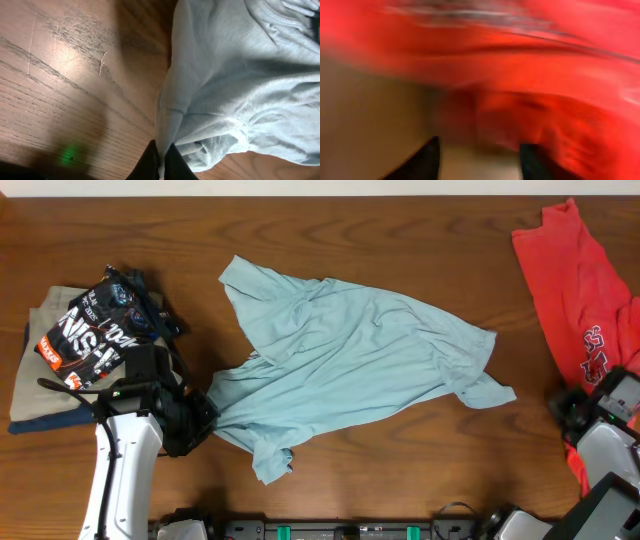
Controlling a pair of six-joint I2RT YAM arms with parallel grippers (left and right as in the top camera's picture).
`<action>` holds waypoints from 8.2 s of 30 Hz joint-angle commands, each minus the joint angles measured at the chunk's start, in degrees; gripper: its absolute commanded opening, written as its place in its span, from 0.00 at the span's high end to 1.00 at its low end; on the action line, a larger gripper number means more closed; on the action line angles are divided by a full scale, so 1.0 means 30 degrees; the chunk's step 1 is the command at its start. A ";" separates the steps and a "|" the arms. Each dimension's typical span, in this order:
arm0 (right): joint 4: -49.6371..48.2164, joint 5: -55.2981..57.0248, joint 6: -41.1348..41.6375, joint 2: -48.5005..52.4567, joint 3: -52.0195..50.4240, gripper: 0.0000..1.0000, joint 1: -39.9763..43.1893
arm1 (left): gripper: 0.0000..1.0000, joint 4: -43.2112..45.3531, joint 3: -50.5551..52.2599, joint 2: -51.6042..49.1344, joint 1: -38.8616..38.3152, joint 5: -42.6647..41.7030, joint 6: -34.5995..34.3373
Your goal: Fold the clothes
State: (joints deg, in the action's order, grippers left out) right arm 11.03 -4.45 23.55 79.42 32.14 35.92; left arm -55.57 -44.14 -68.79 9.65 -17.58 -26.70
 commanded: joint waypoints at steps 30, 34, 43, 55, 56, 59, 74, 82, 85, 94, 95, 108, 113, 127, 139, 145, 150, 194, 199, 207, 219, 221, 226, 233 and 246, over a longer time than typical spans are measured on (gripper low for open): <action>-1.0907 -0.8845 -0.1392 0.5457 0.1035 0.99 -0.7082 | 0.94 -0.0029 -0.0204 -0.0044 0.0080 0.0255 0.0335; -1.1103 -0.7082 0.0393 0.4320 0.2878 0.99 -0.6841 | 0.94 -0.0029 -0.0204 -0.0044 0.0080 0.0255 0.0335; -0.9027 -0.0328 0.0860 0.4197 0.7053 0.51 -0.6557 | 0.94 -0.0022 -0.0204 -0.0044 0.0080 0.0248 0.0335; 0.2550 -0.1027 -0.2601 0.4211 0.7045 0.01 -0.6572 | 0.93 0.0189 -0.0204 -0.0044 0.0080 0.0248 0.0335; 0.3067 -0.1027 -0.2732 0.4211 0.6936 0.01 -0.6579 | 0.94 0.0182 -0.0204 -0.0044 0.0080 0.0248 0.0335; 0.3526 -0.1027 -0.3432 0.4211 0.6200 0.03 -0.6586 | 0.94 0.0197 -0.0204 -0.0044 0.0080 0.0255 0.0335; -0.0488 -0.3344 -0.3439 0.4284 0.1960 0.14 -0.7220 | 0.94 0.0328 -0.0204 -0.0044 0.0080 0.0255 0.0335; -0.1166 -0.3300 -0.3424 0.4284 0.1894 0.34 -0.8014 | 0.94 0.0335 -0.0204 -0.0044 0.0080 0.0248 0.0335; -0.1683 -0.3155 -0.3395 0.4284 0.1894 0.41 -0.8014 | 0.94 0.0335 -0.0204 -0.0044 0.0080 0.0248 0.0335; -0.4488 -0.2586 -0.2980 0.4284 0.1894 0.89 -0.8014 | 0.94 0.0335 -0.0204 -0.0044 0.0080 0.0248 0.0335; -0.4619 -0.2594 -0.2922 0.4284 0.1894 0.96 -0.8014 | 0.94 0.0328 -0.0204 -0.0044 0.0080 0.0248 0.0335; -0.9821 -0.1719 -0.0568 0.4284 0.1945 0.99 -0.7803 | 0.94 0.0444 -0.0204 -0.0044 0.0080 0.0248 0.0328; -1.2386 -0.1311 0.0576 0.4284 0.2572 0.50 -0.7315 | 0.94 0.0495 -0.0204 -0.0044 0.0080 0.0248 0.0328; -0.0466 0.1107 -0.1494 0.4284 0.2630 0.01 -0.7315 | 0.94 0.1035 -0.0204 -0.0044 0.0080 0.0248 0.0335; 0.1464 0.1843 -0.1530 0.4211 0.2528 0.08 -0.7271 | 0.94 0.1049 -0.0204 -0.0044 0.0080 0.0248 0.0335; 0.3016 0.1843 -0.1508 0.3446 0.2688 0.09 -0.7074 | 0.94 0.1049 -0.0204 -0.0044 0.0080 0.0248 0.0335; 0.3060 0.2157 -0.1472 0.3257 0.2688 0.12 -0.6987 | 0.94 0.1049 -0.0204 -0.0044 0.0080 0.0248 0.0335; 1.3362 -0.0911 -0.3257 -0.0583 0.9748 0.99 -0.7060 | 0.94 0.1005 -0.2295 0.0933 0.0080 -0.0401 0.2499; 1.6619 -0.1843 -0.3912 -0.1545 1.3537 0.99 -0.6965 | 0.94 -0.0051 -0.5100 0.1698 0.0080 -0.0408 0.3410; 2.1099 -0.2171 -0.5129 -0.1894 2.1114 0.99 -0.6113 | 0.94 -0.2514 -1.1948 0.1989 0.0080 -0.0415 0.4044; 2.3343 -0.1967 -0.5523 -0.1668 2.6068 0.99 -0.5544 | 0.94 -0.5034 -1.7231 0.2164 0.0080 -0.0809 0.4029; 2.3707 -0.1960 -0.5530 -0.1355 2.5879 0.99 -0.5544 | 0.94 -0.5952 -1.6793 0.1872 0.0080 -0.1151 0.4029; 2.4225 -0.1617 -0.5530 -0.0714 2.4873 0.99 -0.5552 | 0.94 -0.6987 -1.4353 0.0780 -0.0299 -0.2011 0.4036; 2.4035 -0.0634 -0.5523 0.0131 2.2651 0.99 -0.5552 | 0.94 -0.5559 -0.8896 -0.1282 -0.2769 -0.1996 0.4029; 2.2578 -0.0444 -0.5523 0.0284 1.8906 0.99 -0.5566 | 0.94 0.0517 -0.2463 -0.6681 -0.5610 -0.1996 0.3373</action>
State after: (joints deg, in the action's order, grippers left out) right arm 79.13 -6.50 7.97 80.36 90.11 18.79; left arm -54.89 -52.45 -86.98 -6.31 -23.64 -15.66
